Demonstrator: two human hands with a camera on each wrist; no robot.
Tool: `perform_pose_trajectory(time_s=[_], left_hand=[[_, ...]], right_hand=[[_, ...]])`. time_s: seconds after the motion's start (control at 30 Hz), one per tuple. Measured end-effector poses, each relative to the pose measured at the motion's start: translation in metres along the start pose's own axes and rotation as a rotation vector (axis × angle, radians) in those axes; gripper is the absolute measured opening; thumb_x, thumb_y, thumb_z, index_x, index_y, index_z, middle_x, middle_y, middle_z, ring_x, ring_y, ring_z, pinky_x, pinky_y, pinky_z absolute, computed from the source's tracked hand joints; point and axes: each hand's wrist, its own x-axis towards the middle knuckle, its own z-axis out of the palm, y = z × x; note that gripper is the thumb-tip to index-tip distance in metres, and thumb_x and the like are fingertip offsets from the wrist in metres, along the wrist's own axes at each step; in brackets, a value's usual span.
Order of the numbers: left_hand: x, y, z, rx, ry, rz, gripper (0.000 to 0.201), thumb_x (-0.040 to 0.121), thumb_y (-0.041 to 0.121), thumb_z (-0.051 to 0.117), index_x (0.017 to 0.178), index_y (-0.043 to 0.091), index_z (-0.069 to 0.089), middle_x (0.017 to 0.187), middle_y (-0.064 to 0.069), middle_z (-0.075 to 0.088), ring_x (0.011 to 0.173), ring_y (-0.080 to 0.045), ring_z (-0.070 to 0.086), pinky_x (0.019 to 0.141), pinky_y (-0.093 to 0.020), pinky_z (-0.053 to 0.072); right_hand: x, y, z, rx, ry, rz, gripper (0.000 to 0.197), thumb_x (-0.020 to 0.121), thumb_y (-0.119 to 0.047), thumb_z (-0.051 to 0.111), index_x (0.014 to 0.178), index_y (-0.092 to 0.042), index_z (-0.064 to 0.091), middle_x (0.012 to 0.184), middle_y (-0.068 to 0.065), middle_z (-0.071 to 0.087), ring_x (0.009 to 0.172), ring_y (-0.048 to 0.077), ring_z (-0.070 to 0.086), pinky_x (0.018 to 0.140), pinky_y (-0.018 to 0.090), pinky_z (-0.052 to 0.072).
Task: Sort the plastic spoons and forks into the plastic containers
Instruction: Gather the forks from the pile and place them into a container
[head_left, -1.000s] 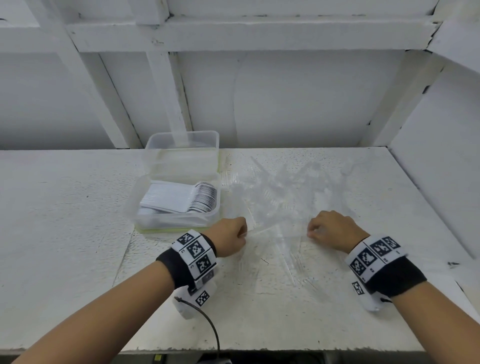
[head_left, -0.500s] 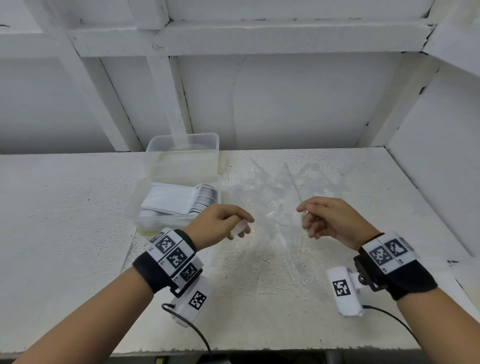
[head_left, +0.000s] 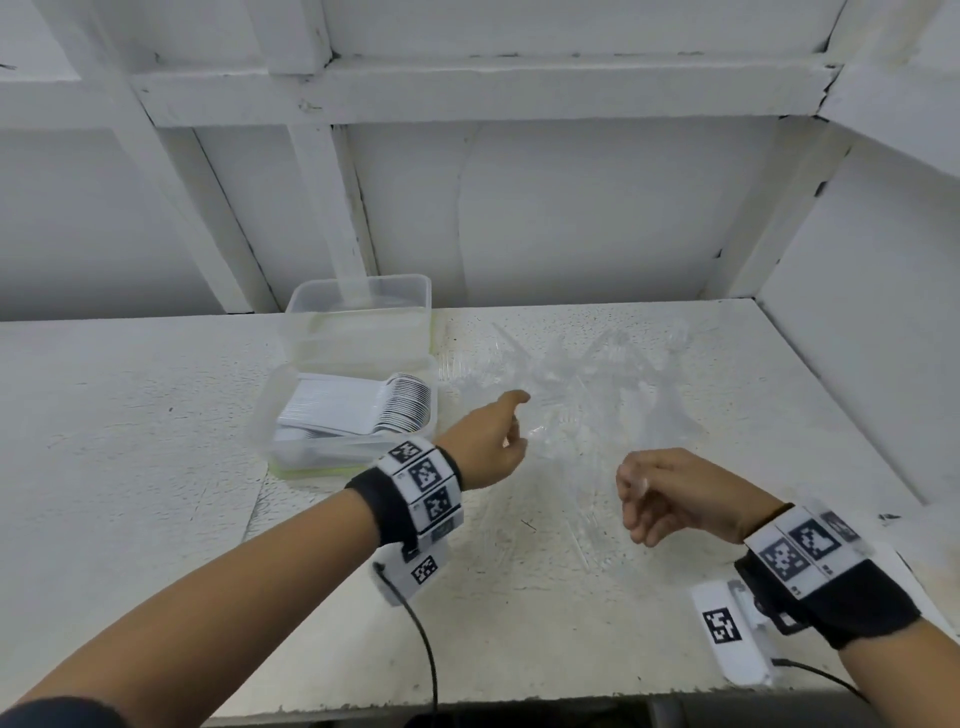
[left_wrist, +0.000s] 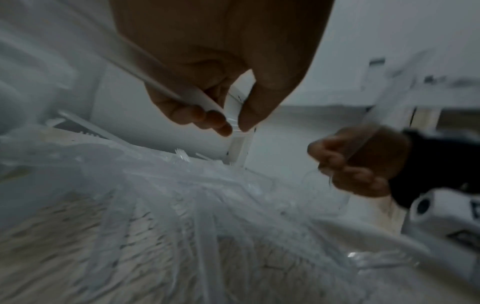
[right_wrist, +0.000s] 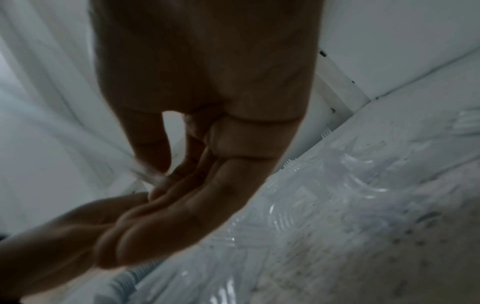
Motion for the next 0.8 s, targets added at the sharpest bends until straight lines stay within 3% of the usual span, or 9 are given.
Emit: perform_pose_trajectory(time_s=[0.13, 0.3, 0.37, 0.47, 0.6, 0.67, 0.8], left_hand=[[0.024, 0.005, 0.016, 0.198, -0.112, 0.056, 0.042, 0.094, 0.02, 0.049, 0.133, 0.007, 0.043, 0.118, -0.012, 0.055, 0.107, -0.026, 0.054, 0.085, -0.026, 0.038], [0.041, 0.004, 0.026, 0.366, -0.237, 0.079, 0.039, 0.096, 0.024, 0.048, 0.127, 0.003, 0.052, 0.13, -0.01, 0.041, 0.105, -0.028, 0.054, 0.09, -0.031, 0.042], [0.046, 0.004, 0.027, 0.413, -0.283, 0.049, 0.035, 0.097, 0.024, 0.046, 0.124, 0.004, 0.055, 0.129, -0.012, 0.044, 0.108, -0.028, 0.054, 0.094, -0.033, 0.042], [0.049, 0.005, 0.026, 0.424, -0.293, 0.031, 0.028, 0.096, 0.021, 0.045, 0.112, 0.003, 0.059, 0.119, -0.015, 0.052, 0.108, -0.029, 0.053, 0.089, -0.032, 0.04], [0.044, 0.011, 0.012, 0.299, -0.215, 0.093, 0.025, 0.094, 0.024, 0.051, 0.103, 0.004, 0.064, 0.11, -0.009, 0.063, 0.103, -0.023, 0.057, 0.081, -0.024, 0.039], [0.038, 0.014, 0.001, 0.184, -0.214, 0.115, 0.025, 0.093, 0.026, 0.054, 0.104, 0.007, 0.066, 0.109, -0.004, 0.066, 0.101, -0.017, 0.059, 0.081, -0.02, 0.039], [0.021, 0.014, -0.021, 0.026, -0.236, 0.129, 0.026, 0.095, 0.029, 0.051, 0.106, 0.012, 0.067, 0.093, 0.005, 0.065, 0.077, 0.002, 0.054, 0.07, -0.01, 0.038]], right_hand=[[-0.002, 0.012, 0.002, -0.139, 0.001, 0.024, 0.013, 0.091, 0.002, 0.045, 0.083, -0.003, 0.054, 0.074, 0.016, 0.062, 0.062, 0.022, 0.065, 0.056, 0.033, 0.053], [-0.001, 0.03, 0.008, -0.086, 0.117, 0.038, 0.014, 0.091, 0.004, 0.039, 0.092, -0.008, 0.046, 0.08, 0.015, 0.057, 0.06, 0.022, 0.062, 0.053, 0.037, 0.054], [-0.001, 0.032, 0.006, -0.084, 0.172, 0.019, 0.016, 0.092, 0.004, 0.037, 0.092, -0.011, 0.042, 0.081, 0.014, 0.057, 0.06, 0.022, 0.06, 0.052, 0.034, 0.053], [-0.001, 0.033, 0.0, -0.084, 0.24, -0.009, 0.019, 0.091, 0.003, 0.036, 0.093, -0.016, 0.04, 0.081, 0.012, 0.059, 0.063, 0.021, 0.058, 0.053, 0.031, 0.051], [0.001, 0.033, -0.011, -0.032, 0.427, -0.096, 0.022, 0.093, 0.005, 0.035, 0.096, -0.01, 0.051, 0.078, 0.011, 0.059, 0.062, 0.019, 0.053, 0.054, 0.027, 0.047], [0.001, 0.03, -0.016, -0.018, 0.522, -0.169, 0.025, 0.093, 0.006, 0.035, 0.089, -0.008, 0.056, 0.075, 0.011, 0.057, 0.06, 0.017, 0.05, 0.054, 0.025, 0.045], [0.006, 0.019, -0.023, -0.013, 0.519, -0.222, 0.022, 0.099, -0.009, 0.036, 0.09, -0.017, 0.054, 0.069, 0.007, 0.052, 0.057, 0.016, 0.045, 0.051, 0.025, 0.041]])
